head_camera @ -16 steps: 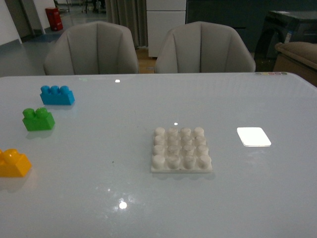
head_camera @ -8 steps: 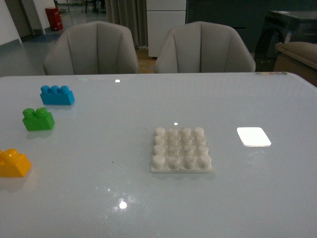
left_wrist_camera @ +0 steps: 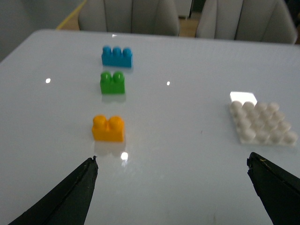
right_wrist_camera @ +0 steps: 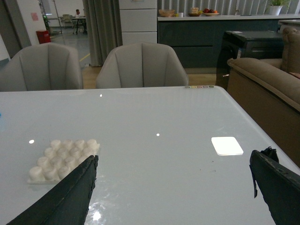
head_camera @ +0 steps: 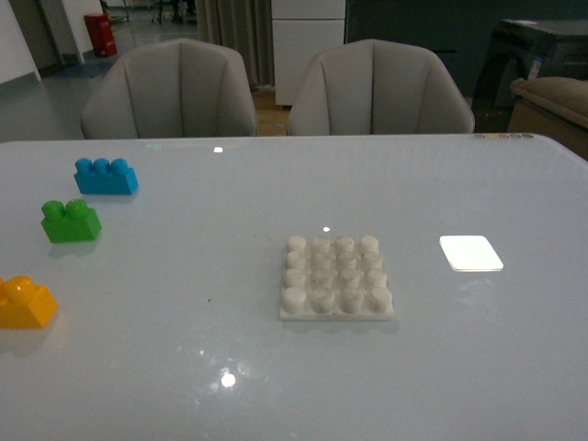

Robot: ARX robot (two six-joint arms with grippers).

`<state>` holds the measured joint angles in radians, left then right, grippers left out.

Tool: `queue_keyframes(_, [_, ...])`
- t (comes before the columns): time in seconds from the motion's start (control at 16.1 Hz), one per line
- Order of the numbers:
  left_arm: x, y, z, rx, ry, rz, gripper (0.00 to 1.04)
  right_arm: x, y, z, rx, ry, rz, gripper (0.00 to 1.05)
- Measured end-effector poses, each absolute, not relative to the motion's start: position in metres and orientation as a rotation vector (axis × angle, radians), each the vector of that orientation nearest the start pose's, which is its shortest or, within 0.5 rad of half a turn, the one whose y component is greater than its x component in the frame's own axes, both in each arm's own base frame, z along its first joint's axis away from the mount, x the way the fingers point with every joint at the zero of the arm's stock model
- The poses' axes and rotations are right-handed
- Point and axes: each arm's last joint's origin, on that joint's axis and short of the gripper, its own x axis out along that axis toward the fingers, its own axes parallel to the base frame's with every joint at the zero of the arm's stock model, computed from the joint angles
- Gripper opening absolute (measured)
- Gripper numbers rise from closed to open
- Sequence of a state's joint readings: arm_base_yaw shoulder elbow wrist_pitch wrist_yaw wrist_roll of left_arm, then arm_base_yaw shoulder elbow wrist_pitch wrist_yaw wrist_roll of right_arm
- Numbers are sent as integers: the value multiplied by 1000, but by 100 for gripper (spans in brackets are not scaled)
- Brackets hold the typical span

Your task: Insert yellow block into base center

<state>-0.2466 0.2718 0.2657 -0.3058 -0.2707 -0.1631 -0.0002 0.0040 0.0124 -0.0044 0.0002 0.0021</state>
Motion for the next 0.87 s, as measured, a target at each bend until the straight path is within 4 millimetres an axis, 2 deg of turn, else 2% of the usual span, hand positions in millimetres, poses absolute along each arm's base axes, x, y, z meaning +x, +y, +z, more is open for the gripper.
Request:
queue_keyframes(0.06, [104,-17,214,-97,248,37,98,97,0,167,2,-6,0,98])
queue_keyframes(0.19, [128,-13,210,-87,265,6,98,97,0,167,2,-5,0,98])
queue_keyframes(0.31, [162,-5,203,-70,274,-54,98,97,0,167,2,-5,0,98])
queue_keyframes(0.43, [215,1,204,-26,288,-99,98,97,0,167,2,-5,0,98])
queue_keyframes(0.5, [237,4,200,-4,310,-105,98,97,0,167,2,-5,0,98])
queue_keyframes(0.62, [280,12,178,24,432,-138,98,97,0,167,2,-5,0,98])
queue_keyframes(0.74, [307,25,158,33,532,-140,98,97,0,167,2,-5,0,98])
queue_keyframes(0.87, [323,43,141,27,618,-124,98,97,0,167,2,-5,0,98])
